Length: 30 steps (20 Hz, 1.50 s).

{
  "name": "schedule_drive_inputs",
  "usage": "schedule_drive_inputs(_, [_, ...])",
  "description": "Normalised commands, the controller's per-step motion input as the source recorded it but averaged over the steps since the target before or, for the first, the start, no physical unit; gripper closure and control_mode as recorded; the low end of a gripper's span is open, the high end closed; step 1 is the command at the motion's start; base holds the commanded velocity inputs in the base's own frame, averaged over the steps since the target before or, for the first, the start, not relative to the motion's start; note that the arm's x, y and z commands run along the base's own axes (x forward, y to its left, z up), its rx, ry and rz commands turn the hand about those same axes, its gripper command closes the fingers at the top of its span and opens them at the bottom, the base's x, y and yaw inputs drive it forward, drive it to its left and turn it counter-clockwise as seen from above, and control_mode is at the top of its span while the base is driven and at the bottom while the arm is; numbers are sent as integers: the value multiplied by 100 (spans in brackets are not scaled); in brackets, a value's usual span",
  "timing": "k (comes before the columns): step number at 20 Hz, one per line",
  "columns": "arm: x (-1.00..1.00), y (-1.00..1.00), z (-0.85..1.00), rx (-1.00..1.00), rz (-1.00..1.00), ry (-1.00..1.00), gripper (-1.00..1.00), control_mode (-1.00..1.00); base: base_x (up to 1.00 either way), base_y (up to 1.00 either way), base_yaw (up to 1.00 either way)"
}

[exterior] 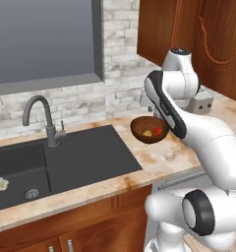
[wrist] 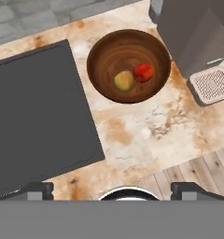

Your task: Pick the apples from the cabinet and place them in one bowl. Pick the garlic from the sink and place it in the other bowl.

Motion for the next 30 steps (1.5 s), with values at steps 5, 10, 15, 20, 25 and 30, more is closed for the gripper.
schedule_drive_inputs(5, [-82, 16, 16, -3, 22, 8, -100, -100, 0, 0, 0])
schedule_drive_inputs(10, [-50, 14, 1, -12, 24, 1, -100, -100, 0, 0, 0])
schedule_drive_inputs(15, [-4, 0, 0, 0, 0, 0, -100, -100, 0, 0, 0])
schedule_drive_inputs(20, [0, 4, 0, 0, 1, 0, -100, -100, 0, 0, 0])
schedule_drive_inputs(25, [0, 13, -1, 0, 3, 0, -100, 100, -5, 23, 6])
schedule_drive_inputs(30, [0, 0, 0, 0, 0, 0, -100, 100, -12, 44, 11])
